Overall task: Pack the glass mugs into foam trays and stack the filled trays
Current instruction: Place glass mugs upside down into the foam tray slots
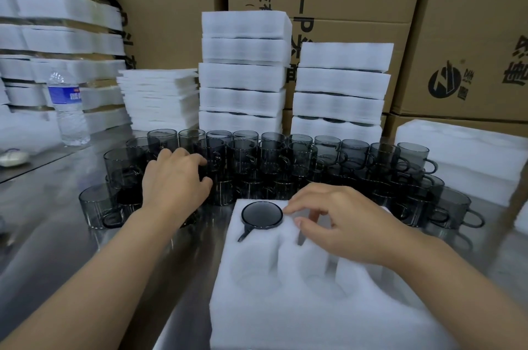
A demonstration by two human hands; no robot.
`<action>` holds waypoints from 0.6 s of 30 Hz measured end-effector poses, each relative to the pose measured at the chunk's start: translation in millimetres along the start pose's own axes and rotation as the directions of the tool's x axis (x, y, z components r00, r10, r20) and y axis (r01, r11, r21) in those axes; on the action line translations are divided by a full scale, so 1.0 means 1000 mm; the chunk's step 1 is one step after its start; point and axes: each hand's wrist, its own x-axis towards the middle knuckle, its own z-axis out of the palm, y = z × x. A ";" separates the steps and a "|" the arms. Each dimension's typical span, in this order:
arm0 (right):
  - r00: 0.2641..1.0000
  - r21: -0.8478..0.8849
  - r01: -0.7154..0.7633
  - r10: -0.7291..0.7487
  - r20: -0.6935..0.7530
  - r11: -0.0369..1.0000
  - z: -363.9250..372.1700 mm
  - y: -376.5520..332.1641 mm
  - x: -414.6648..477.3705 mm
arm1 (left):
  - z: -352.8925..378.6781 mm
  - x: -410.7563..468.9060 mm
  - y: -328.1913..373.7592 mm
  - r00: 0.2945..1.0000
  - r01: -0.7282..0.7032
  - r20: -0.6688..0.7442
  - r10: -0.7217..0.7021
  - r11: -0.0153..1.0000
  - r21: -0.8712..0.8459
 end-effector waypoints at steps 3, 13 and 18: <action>1.000 0.001 -0.002 0.002 -0.002 1.000 0.000 0.001 0.000 | 0.006 -0.002 -0.001 1.000 -0.005 -0.025 0.005 1.000 -0.029; 1.000 -0.002 0.006 -0.006 -0.005 1.000 0.000 0.001 0.000 | -0.022 0.008 -0.016 0.958 0.245 -0.163 -0.234 0.969 0.045; 1.000 -0.002 0.002 -0.002 -0.002 1.000 -0.001 -0.001 0.000 | -0.033 0.011 -0.031 0.922 0.379 0.053 -0.384 0.921 0.093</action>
